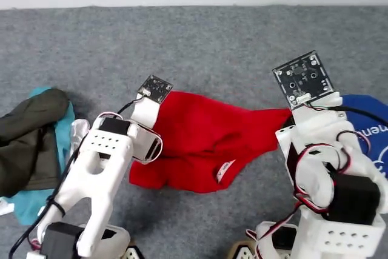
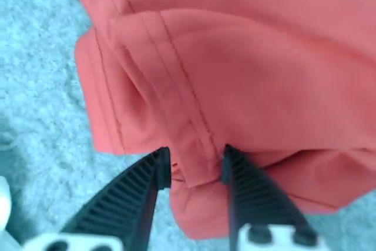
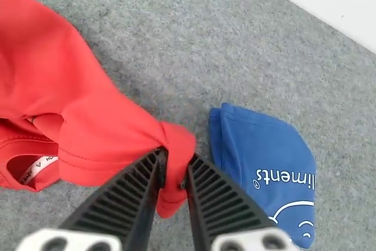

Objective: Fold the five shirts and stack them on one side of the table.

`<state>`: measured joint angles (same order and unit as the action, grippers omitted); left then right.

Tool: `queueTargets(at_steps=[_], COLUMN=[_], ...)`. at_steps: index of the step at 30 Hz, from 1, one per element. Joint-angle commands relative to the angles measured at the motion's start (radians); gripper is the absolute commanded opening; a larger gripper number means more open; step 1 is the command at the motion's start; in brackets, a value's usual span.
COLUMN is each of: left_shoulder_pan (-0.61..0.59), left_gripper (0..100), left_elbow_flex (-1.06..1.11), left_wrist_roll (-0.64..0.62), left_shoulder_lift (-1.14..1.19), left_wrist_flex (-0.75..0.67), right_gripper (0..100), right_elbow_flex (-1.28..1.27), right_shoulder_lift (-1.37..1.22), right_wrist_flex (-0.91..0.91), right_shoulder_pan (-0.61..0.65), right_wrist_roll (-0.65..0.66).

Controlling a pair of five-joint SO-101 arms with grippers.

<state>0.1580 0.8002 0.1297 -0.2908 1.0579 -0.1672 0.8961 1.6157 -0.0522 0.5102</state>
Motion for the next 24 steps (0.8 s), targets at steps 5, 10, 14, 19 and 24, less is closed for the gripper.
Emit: queueTargets(at_steps=[5,10,14,19,24], left_shoulder_pan=[-0.006,-0.003,-0.002,-0.002,-0.002], left_gripper=[16,16,16,16,16], left_elbow_flex=[0.076,0.085,0.087,0.087,0.087], left_wrist_roll=[-0.012,-0.014,-0.014,-0.015,-0.015], left_shoulder_lift=[-0.032,-0.032,-0.032,-0.032,-0.025], left_wrist_flex=[-0.097,-0.114,-0.114,-0.114,-0.114], right_gripper=[0.9,0.9,0.9,0.9,0.9], right_elbow_flex=[0.005,0.005,0.005,0.005,0.005], right_shoulder_lift=[0.015,0.015,0.015,0.015,0.015], right_wrist_flex=[0.004,0.004,0.004,0.004,0.004], right_shoulder_pan=[-0.005,-0.005,-0.004,-0.004,-0.004], right_wrist_roll=[-0.012,-0.014,-0.014,-0.014,-0.014])
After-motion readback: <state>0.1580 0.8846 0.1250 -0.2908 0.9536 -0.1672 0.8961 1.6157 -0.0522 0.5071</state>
